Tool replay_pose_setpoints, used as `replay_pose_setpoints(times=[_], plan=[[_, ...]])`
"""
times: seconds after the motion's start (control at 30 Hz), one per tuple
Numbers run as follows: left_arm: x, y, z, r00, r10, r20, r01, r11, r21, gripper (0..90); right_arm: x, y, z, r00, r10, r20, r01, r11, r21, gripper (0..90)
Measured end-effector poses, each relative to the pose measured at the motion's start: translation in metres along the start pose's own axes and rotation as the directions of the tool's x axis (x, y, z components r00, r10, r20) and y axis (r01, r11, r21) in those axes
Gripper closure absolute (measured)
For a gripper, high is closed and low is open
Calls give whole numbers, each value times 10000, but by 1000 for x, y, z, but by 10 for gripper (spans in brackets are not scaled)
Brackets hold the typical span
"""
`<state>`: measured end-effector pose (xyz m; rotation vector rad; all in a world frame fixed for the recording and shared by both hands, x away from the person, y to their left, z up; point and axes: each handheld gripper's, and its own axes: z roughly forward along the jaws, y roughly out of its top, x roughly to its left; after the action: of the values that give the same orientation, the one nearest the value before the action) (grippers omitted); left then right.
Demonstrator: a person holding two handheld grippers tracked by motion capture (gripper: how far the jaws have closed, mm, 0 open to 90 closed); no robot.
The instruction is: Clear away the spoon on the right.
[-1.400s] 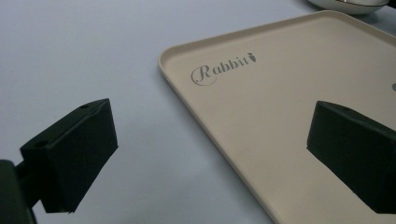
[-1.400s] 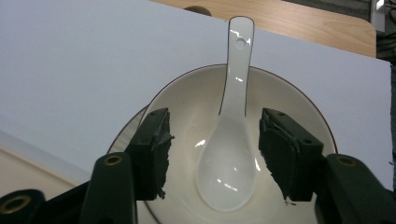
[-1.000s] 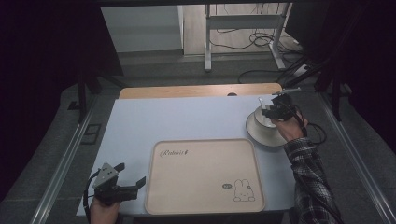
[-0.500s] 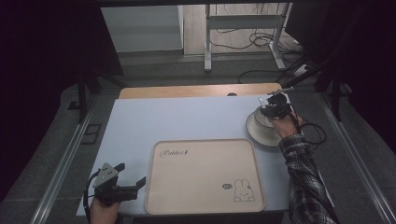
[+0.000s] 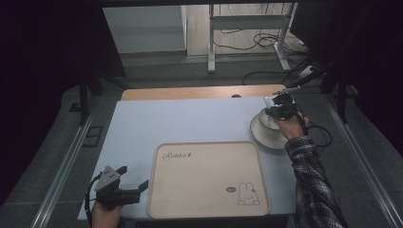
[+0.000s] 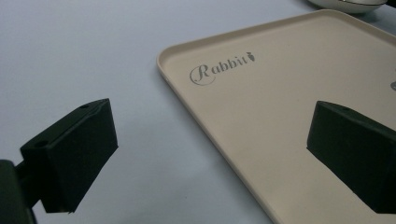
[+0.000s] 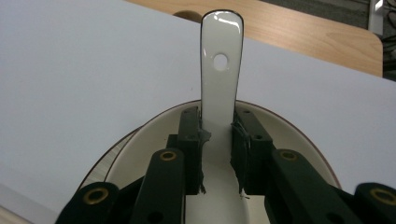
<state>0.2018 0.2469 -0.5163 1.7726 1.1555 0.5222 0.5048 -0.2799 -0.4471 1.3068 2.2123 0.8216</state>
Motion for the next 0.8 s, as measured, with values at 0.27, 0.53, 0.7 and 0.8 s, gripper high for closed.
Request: replay_pose_setpoints(times=[0.27, 0.53, 0.7, 0.8], plan=[[0, 0, 0, 10000, 8, -35, -8, 10000, -32, 14, -2, 3, -18, 10000, 34, -66, -35, 9998, -188, 750], [0, 0, -1, 10000, 10, -53, -10, 10000, -57, 14, -3, 9, -34, 9999, 26, -161, -32, 9992, -404, 750], [0, 0, -1, 10000, 16, -51, -17, 10000, -59, 14, -1, 11, -41, 9997, -49, -229, 38, 9989, -473, 750], [0, 0, -1, 10000, 33, -52, -33, 10000, -73, 15, 1, 13, -47, 9994, -90, -334, 72, 9986, -528, 750]])
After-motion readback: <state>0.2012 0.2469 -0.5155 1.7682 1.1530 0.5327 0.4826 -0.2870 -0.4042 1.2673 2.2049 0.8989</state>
